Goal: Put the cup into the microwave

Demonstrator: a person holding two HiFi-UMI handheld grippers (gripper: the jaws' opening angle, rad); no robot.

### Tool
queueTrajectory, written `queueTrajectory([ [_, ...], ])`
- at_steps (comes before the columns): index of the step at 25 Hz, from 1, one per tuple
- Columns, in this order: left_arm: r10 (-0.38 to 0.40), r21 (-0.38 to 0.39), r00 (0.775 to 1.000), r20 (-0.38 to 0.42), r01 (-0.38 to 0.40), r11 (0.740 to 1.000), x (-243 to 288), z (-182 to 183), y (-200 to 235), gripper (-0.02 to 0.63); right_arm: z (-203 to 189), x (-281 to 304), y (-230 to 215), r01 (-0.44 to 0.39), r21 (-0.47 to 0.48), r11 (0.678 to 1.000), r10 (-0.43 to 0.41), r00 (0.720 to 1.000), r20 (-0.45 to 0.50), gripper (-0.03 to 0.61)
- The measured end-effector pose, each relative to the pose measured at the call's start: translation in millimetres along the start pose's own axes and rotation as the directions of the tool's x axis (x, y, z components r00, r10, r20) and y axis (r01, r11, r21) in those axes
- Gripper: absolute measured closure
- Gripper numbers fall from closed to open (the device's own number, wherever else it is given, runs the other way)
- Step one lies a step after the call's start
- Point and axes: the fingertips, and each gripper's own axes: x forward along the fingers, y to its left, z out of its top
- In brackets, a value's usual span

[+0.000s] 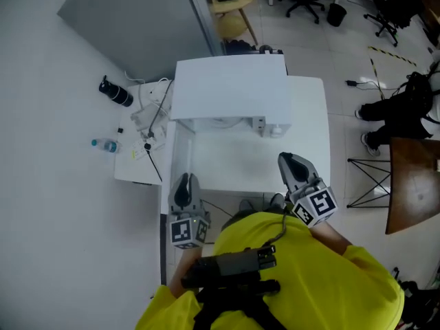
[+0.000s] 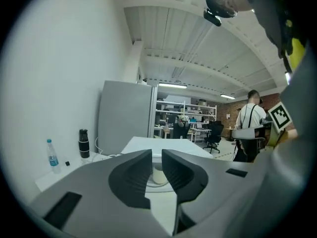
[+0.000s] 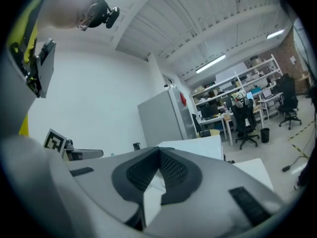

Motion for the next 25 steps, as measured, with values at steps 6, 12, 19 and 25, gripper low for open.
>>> queueTrajectory([
  [6,-0.086,-0.031,0.996,0.036,0.087,0.996,2,20,-31,0.558,23,-13,9,-0.012,-0.041,0.999,0.014,0.999,0.048,0.575],
  [12,-0.117,-0.027,0.993,0.034,0.118,0.993,4,15,-56,0.558,26,-24,9,-0.009,-0.048,0.999,0.011,0.999,0.047,0.575],
  [19,-0.175,0.005,0.983,0.056,0.175,0.985,6,18,-75,0.442,25,-35,7,0.001,-0.04,0.999,0.002,0.998,0.056,0.575],
  [25,-0.194,0.026,0.979,0.061,0.192,0.981,19,28,-86,0.484,27,-36,2,0.017,-0.046,0.999,-0.014,0.998,0.064,0.575],
])
